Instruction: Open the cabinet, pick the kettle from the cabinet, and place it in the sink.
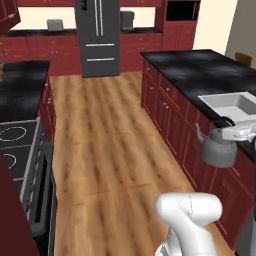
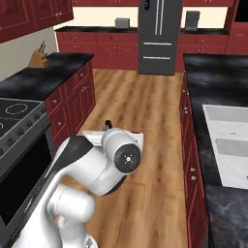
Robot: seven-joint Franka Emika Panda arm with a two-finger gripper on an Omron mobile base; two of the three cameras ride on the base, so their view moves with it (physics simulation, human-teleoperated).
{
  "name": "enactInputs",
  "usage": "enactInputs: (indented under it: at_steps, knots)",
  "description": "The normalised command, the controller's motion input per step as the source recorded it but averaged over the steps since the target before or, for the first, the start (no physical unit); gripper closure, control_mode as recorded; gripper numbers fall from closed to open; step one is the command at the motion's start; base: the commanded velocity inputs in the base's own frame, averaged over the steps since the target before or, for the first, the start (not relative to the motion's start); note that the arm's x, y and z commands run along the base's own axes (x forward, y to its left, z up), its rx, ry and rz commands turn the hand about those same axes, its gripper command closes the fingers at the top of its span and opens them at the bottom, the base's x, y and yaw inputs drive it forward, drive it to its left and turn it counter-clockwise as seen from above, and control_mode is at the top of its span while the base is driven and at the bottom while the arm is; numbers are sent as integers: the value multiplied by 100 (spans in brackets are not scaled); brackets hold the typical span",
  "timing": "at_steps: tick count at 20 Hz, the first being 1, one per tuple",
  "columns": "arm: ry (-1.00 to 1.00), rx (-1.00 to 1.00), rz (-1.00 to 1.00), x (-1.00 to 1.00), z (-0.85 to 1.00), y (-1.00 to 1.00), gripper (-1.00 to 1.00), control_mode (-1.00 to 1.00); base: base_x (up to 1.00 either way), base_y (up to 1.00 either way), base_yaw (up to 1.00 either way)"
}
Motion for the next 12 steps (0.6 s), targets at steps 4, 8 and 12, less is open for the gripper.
enactInputs:
  at_steps: [4,8,12]
  knots:
    - [0,0,0,0,0,0,100,100,47,18,-16]
    - [0,0,0,0,0,0,100,100,43,20,-17]
    - [0,0,0,0,0,0,100,100,43,23,-25]
